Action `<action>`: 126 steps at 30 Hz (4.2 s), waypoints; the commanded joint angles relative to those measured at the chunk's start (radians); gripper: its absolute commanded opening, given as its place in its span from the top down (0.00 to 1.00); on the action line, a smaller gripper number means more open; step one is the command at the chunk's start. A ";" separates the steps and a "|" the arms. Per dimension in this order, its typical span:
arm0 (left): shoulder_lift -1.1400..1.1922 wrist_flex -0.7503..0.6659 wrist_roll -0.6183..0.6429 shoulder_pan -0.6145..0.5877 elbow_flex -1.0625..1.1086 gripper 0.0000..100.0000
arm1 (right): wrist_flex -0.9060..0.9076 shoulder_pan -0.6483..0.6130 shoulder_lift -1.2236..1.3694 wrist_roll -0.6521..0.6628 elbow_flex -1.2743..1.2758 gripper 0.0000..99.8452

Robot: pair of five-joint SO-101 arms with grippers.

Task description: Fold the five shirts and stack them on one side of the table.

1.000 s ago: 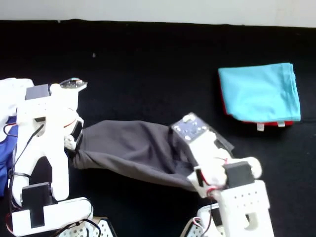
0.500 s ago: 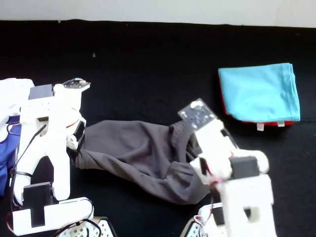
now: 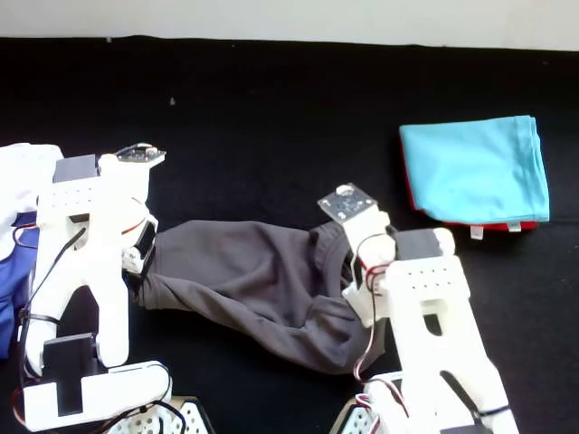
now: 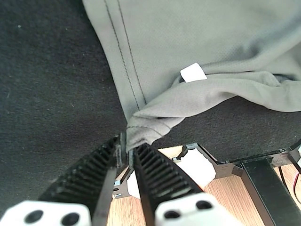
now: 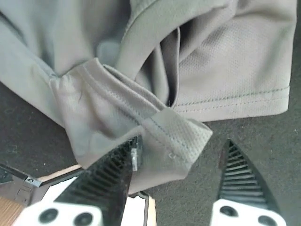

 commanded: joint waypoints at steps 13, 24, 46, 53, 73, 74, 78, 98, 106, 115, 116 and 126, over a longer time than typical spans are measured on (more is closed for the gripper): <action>-0.031 -0.003 -0.003 0.007 -0.002 0.99 | -0.185 0.007 0.234 0.011 -0.044 0.84; -0.031 -0.003 -0.003 0.007 -0.001 0.99 | -0.216 0.064 0.025 0.009 -0.045 1.00; -0.041 0.140 -0.003 0.033 -0.737 0.99 | -0.317 0.269 0.185 -0.184 -0.952 1.00; -0.042 0.147 -0.006 0.028 -1.043 0.99 | -0.145 0.269 0.414 -0.209 -1.581 1.00; -0.245 0.158 -0.006 0.012 -1.326 0.99 | 0.068 0.274 0.481 -0.207 -2.318 1.00; -0.268 0.158 -0.006 0.012 -1.326 0.99 | 0.077 0.274 0.481 -0.207 -2.345 1.00; -0.326 0.158 -0.008 0.012 -1.326 0.99 | 0.082 0.275 0.479 -0.204 -2.433 1.00; -0.549 0.153 -0.008 0.012 -1.191 0.99 | 0.031 0.269 0.093 -0.143 -2.153 0.99; -0.588 0.153 -0.052 0.010 -1.156 0.99 | -0.111 0.269 0.076 -0.144 -1.922 0.99; -0.344 -0.083 -0.074 0.012 -0.774 0.99 | -0.513 0.268 0.077 -0.198 -1.133 0.99; -0.305 -0.123 -0.074 0.012 -0.753 0.99 | -0.572 0.268 0.077 -0.198 -1.043 0.99; 0.131 -0.250 -0.100 0.010 -1.006 0.99 | -0.852 0.236 0.260 -0.198 -0.946 0.99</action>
